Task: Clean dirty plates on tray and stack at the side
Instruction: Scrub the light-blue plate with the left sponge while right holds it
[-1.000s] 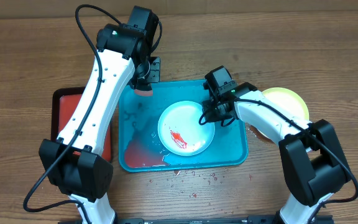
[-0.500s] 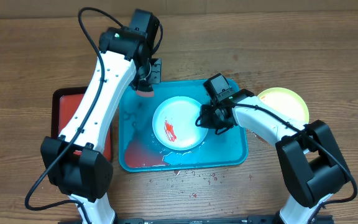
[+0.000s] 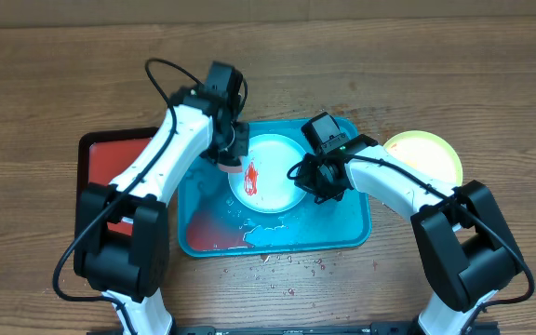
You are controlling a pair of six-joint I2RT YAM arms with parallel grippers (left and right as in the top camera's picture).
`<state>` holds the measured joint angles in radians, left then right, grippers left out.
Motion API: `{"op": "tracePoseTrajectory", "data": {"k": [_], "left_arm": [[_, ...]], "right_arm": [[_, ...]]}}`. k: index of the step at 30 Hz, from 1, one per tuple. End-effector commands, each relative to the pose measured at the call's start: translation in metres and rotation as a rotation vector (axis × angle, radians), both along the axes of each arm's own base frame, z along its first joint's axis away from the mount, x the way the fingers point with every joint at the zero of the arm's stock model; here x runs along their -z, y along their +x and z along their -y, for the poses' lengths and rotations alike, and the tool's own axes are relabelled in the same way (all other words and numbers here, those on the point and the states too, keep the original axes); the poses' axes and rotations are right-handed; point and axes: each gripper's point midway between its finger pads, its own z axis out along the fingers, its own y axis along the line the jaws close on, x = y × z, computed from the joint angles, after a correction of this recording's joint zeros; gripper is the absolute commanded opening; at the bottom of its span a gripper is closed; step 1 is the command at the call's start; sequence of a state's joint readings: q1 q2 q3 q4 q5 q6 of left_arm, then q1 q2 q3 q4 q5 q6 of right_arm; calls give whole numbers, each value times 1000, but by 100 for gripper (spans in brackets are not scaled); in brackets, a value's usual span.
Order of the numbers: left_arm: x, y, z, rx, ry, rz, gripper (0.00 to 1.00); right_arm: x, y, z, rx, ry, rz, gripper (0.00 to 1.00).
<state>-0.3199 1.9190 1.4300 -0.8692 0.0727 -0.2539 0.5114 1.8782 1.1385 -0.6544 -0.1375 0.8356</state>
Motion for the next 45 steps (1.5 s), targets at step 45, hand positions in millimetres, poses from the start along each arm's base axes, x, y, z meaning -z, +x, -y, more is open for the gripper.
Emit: {"op": "tracePoseTrajectory", "data": {"k": [45], "left_arm": [[64, -97, 16, 174, -11, -241, 4]], "right_arm": [[8, -14, -1, -34, -64, 1, 4]]}}
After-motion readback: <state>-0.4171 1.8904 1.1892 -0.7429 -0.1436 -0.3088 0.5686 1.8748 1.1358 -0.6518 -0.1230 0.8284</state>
